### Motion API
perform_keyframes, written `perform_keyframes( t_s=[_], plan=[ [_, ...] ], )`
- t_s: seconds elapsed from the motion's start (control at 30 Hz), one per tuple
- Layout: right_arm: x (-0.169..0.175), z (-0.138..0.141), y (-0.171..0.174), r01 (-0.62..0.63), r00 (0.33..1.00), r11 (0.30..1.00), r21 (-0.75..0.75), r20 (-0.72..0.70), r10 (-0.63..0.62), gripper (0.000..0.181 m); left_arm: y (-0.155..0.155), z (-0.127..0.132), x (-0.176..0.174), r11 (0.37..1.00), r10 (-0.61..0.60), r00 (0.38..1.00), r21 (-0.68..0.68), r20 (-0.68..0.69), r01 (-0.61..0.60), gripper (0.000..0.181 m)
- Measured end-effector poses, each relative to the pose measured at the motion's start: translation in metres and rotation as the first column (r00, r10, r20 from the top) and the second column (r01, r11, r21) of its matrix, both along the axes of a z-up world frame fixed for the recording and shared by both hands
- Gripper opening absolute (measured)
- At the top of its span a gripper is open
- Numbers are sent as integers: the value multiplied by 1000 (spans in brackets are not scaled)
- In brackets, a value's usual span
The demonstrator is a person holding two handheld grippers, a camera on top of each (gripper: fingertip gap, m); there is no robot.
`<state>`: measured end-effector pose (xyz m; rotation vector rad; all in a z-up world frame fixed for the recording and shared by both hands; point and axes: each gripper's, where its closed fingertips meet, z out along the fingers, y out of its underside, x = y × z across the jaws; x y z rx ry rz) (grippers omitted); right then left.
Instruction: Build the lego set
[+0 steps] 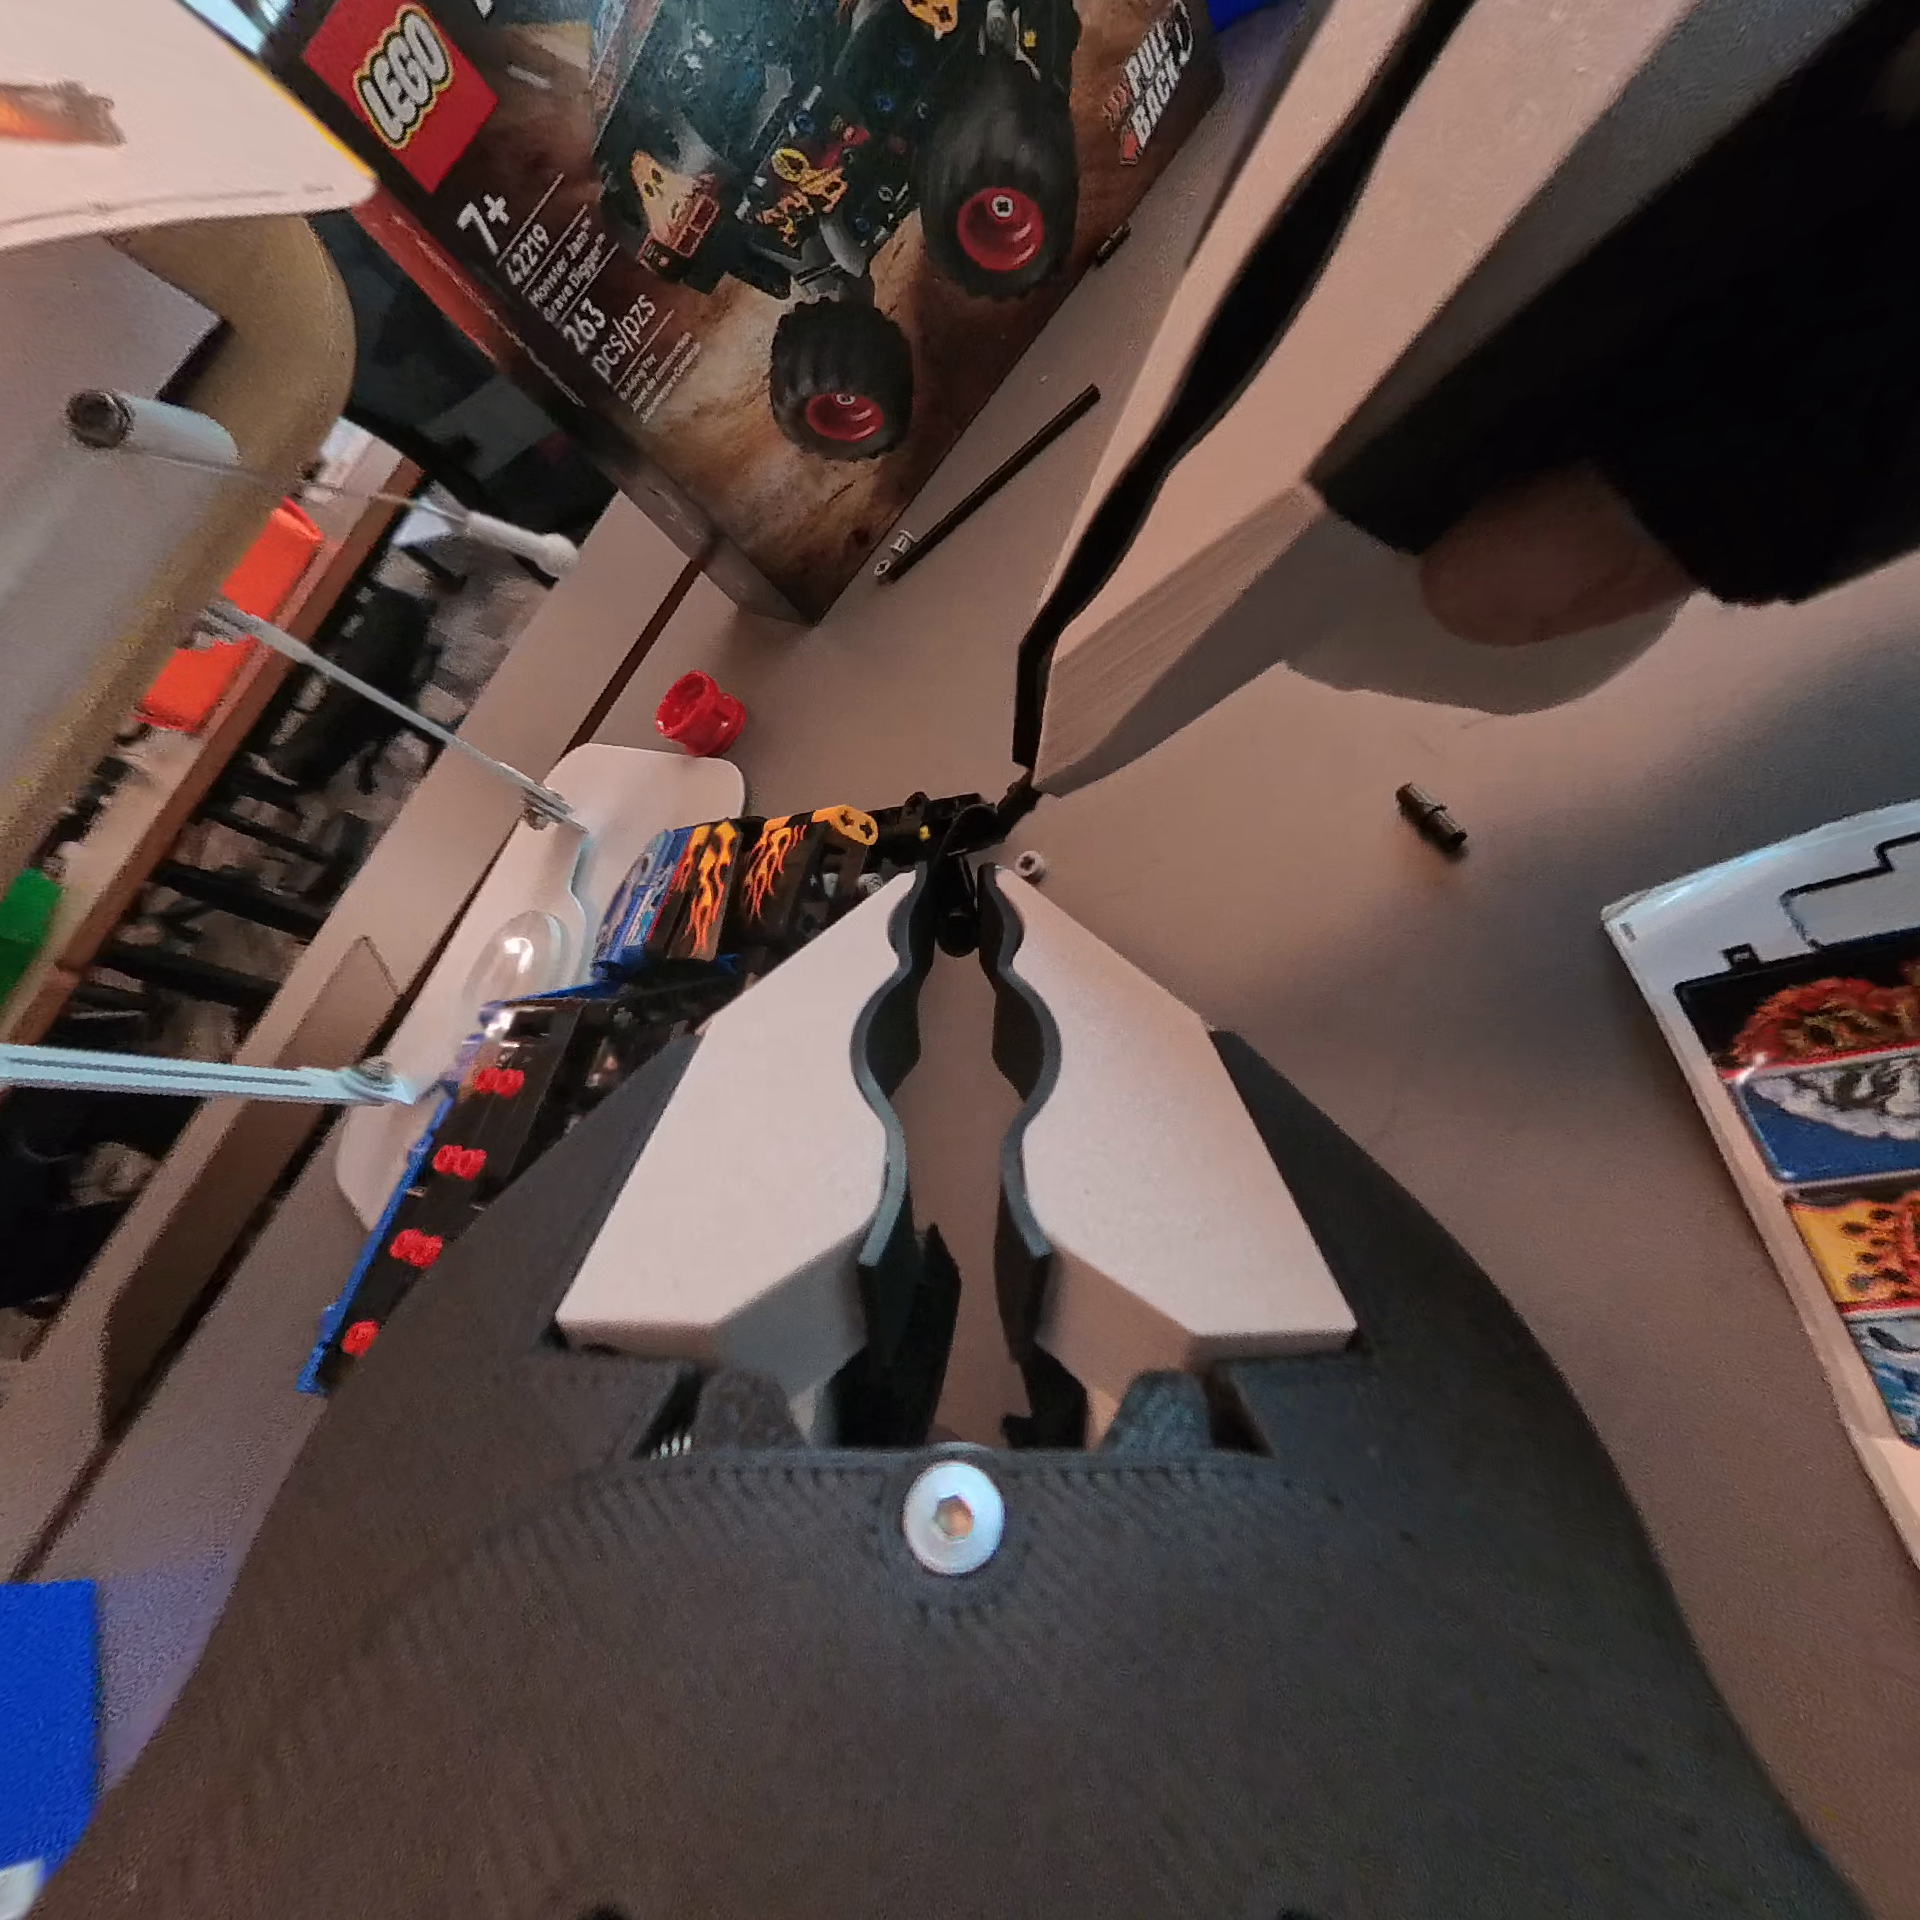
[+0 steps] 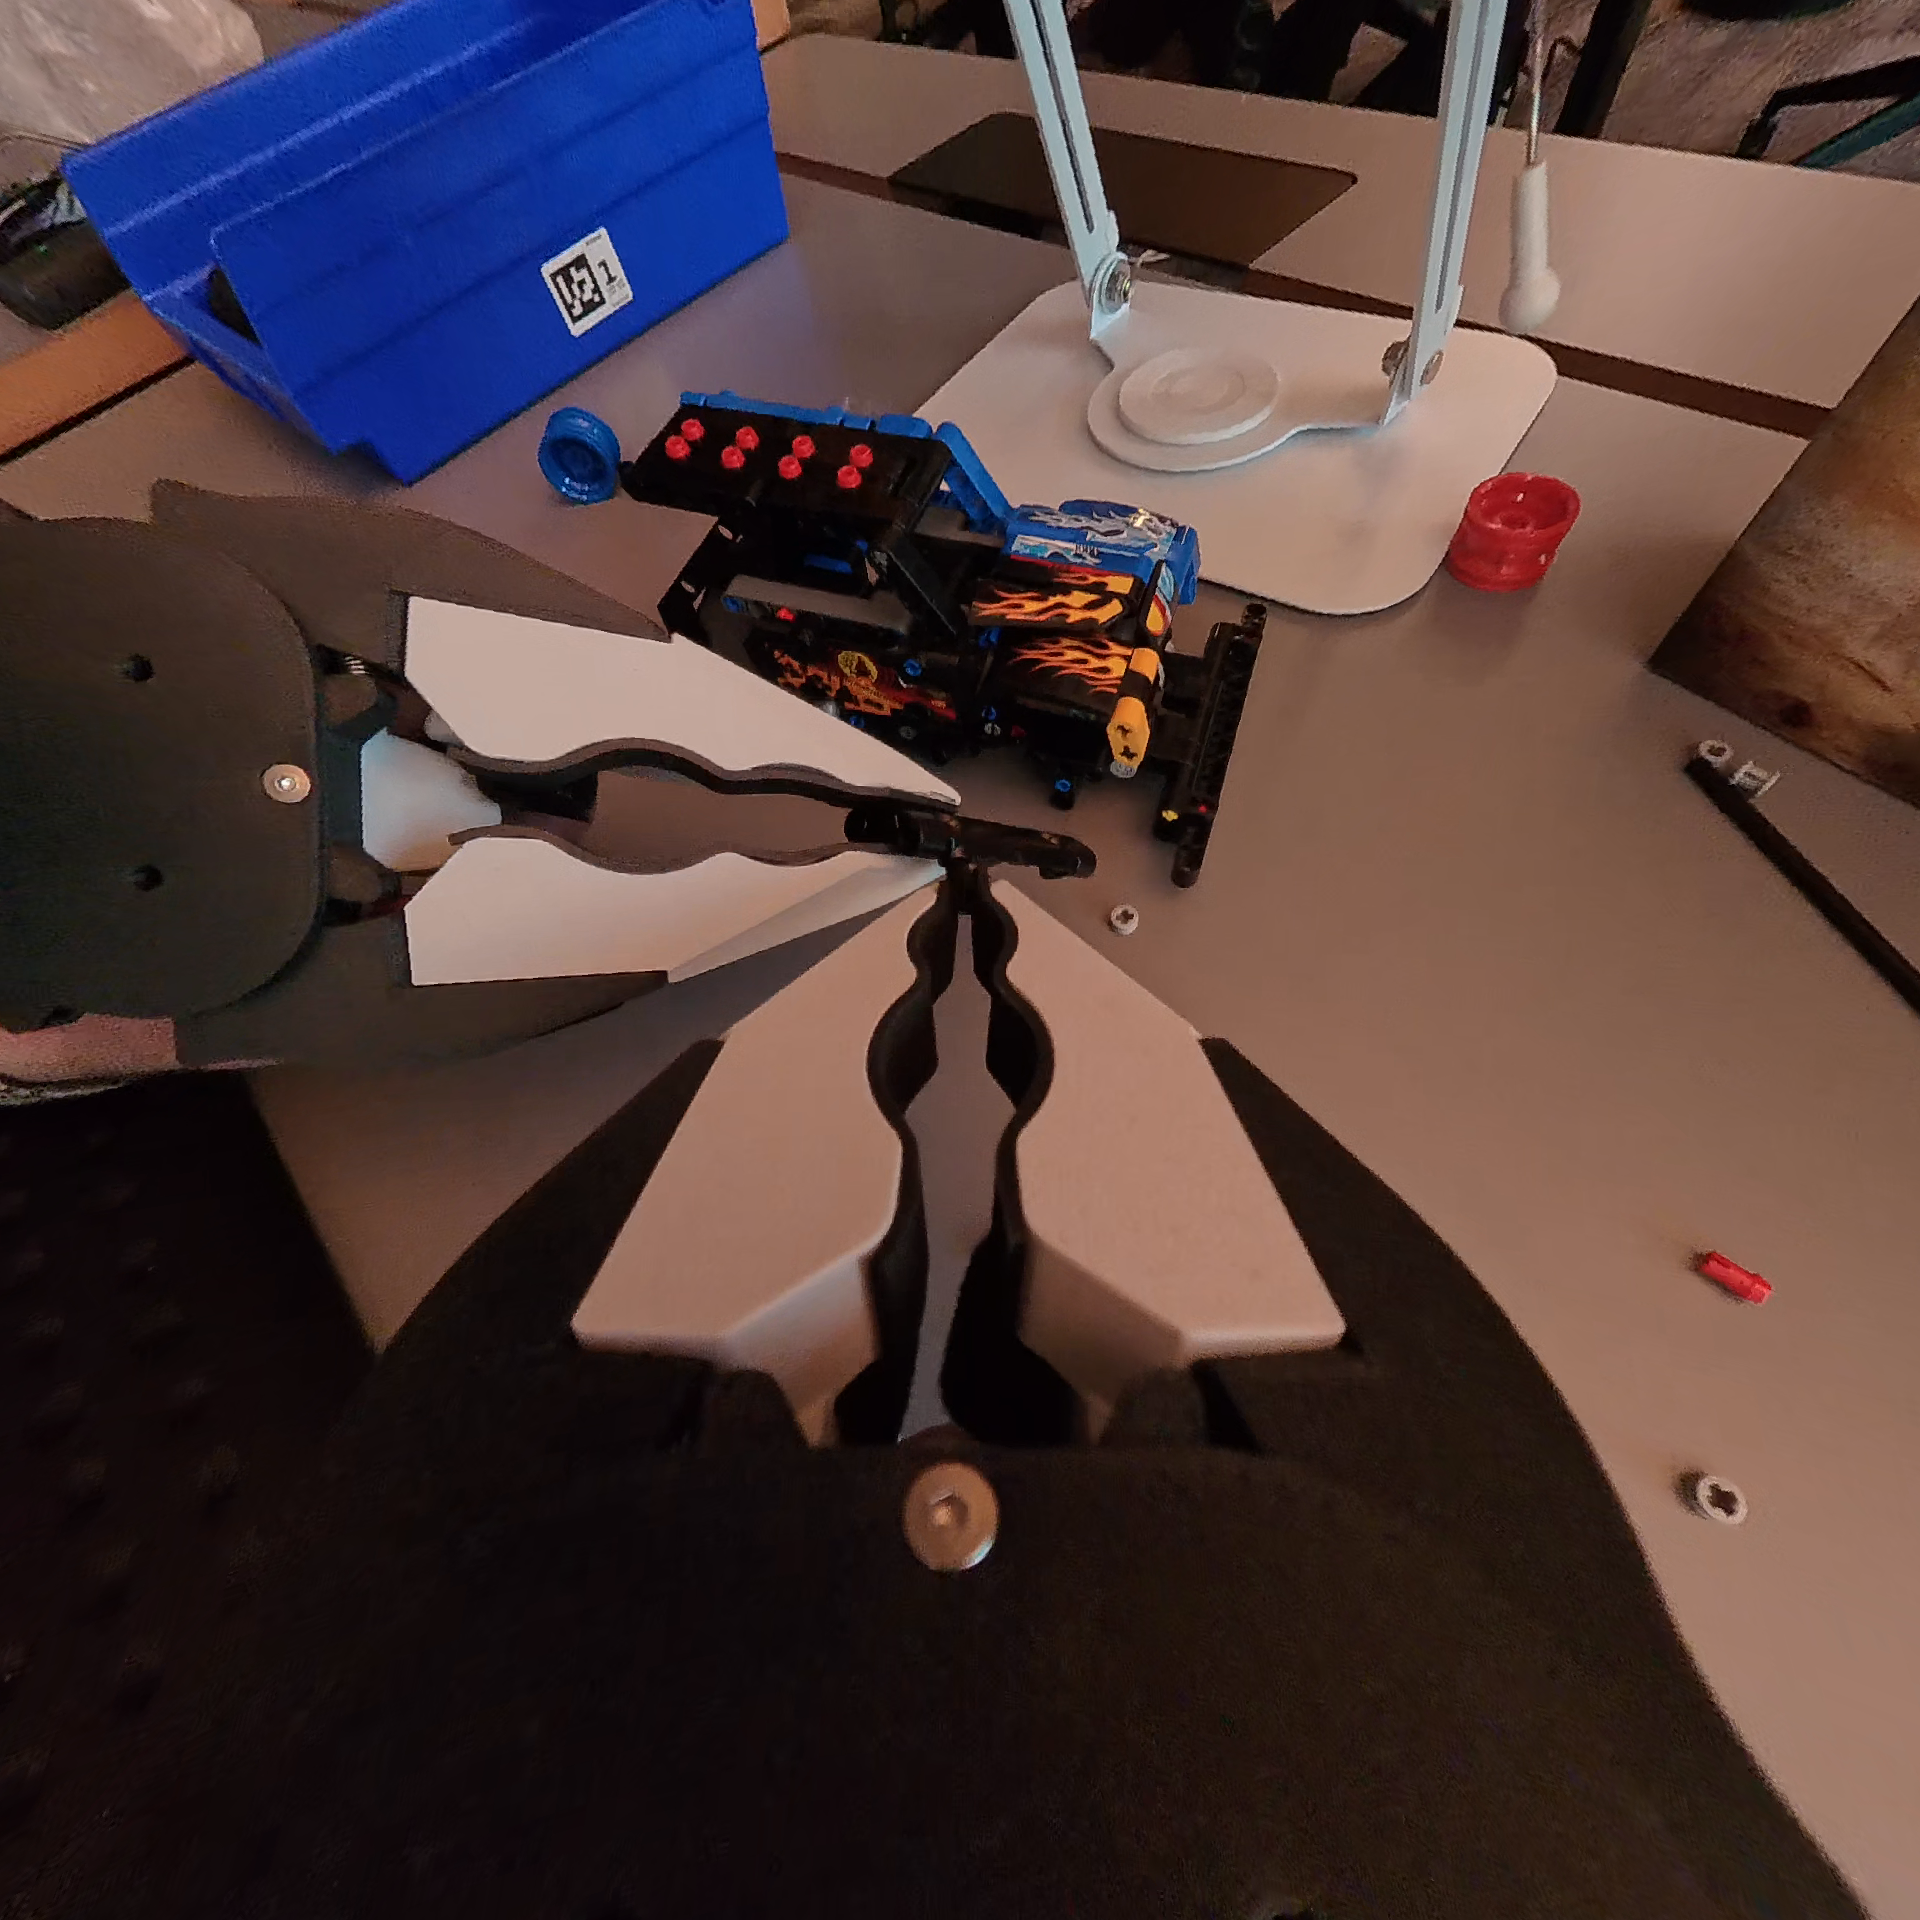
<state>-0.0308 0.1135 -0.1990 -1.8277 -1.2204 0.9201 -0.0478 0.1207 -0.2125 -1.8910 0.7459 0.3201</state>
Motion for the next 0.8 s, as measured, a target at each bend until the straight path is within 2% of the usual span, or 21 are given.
perform_keyframes(
  t_s=[0.17, 0.33, 0.57, 0.63, 0.8],
  plan=[
    [-1, 4, 2, 13, 1000, 999, 52, -14, -12, 0, 1, -1, 2, 999, 1, 984, -51, 175, 8, 6],
    [-2, 8, 3, 21, 1000, 984, 177, 6, -23, 0, 3, 0, 5, 990, 22, 890, -134, 456, 44, 7],
    [-2, 10, 2, 17, 1000, 969, 247, -5, -16, 0, 1, 1, 7, 982, 33, 799, -169, 601, 87, 7],
    [-3, 12, 2, 15, 1000, 963, 270, -7, -14, 0, 0, 2, 9, 978, 42, 753, -183, 657, 105, 7],
    [-3, 13, 2, 19, 1000, 941, 337, 15, -25, 0, -1, 6, 9, 976, 51, 702, -186, 710, 116, 7]
  ],
)
